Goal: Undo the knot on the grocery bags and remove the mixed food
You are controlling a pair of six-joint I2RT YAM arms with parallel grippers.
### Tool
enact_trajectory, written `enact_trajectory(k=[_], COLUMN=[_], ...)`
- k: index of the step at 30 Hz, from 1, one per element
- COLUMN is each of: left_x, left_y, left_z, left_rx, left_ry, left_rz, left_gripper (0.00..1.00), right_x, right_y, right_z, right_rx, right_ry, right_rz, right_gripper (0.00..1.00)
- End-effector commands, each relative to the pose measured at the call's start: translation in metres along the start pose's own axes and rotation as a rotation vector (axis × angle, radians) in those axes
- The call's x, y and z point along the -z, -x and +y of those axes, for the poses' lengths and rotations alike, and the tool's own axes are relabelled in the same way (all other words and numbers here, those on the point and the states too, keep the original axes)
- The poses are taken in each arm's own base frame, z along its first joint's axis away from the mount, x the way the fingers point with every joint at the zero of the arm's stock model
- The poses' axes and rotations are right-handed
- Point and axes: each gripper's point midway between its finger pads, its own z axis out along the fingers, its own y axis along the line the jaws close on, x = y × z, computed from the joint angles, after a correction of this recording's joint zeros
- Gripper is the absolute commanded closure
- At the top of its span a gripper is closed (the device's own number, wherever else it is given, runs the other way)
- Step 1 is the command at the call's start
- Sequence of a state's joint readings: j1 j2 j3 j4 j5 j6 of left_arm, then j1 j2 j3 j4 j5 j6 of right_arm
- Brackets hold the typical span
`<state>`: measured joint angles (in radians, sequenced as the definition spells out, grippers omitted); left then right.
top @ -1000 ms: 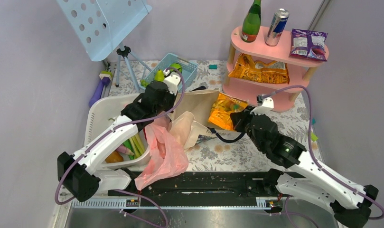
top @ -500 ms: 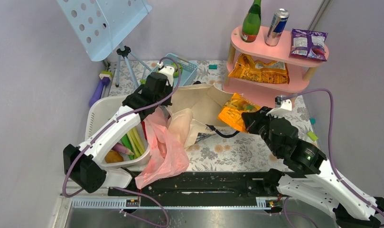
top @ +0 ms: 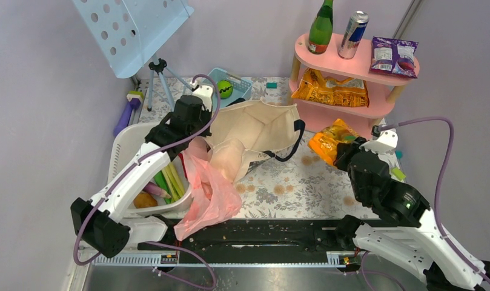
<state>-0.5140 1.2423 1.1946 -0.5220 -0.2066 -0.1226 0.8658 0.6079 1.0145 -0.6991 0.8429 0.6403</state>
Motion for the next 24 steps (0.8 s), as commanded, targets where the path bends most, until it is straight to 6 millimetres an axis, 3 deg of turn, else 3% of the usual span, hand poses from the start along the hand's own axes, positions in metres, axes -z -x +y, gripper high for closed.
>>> enact_trajectory(k=[1,6,14,21,24], left_x=[0.014,0.026,0.029,0.034,0.038], left_y=[0.032,0.038,0.035,0.034,0.035], left_z=[0.008,0.010,0.008,0.018,0.024], left_rx=[-0.012,-0.024,-0.035,-0.057,-0.072], left_ry=[0.018,0.014,-0.010,0.034,0.066], left_rz=[-0.138,-0.190,-0.221,-0.236,-0.252], left_gripper=[1.00,1.00,1.00,1.00,1.00], right_x=[-0.017,-0.051,-0.117,-0.164,-0.182], right_y=[0.007,-0.014,-0.029,-0.013,-0.007], right_z=[-0.021,-0.037,-0.034,-0.011,-0.012], right_rx=[-0.064,-0.099,-0.173,-0.104,-0.112], right_ry=[-0.130,-0.199,-0.225,-0.221,-0.243], right_rz=[-0.078,-0.104,-0.323,-0.449,-0.470], right_gripper=[1.00,1.00,1.00,1.00,1.00])
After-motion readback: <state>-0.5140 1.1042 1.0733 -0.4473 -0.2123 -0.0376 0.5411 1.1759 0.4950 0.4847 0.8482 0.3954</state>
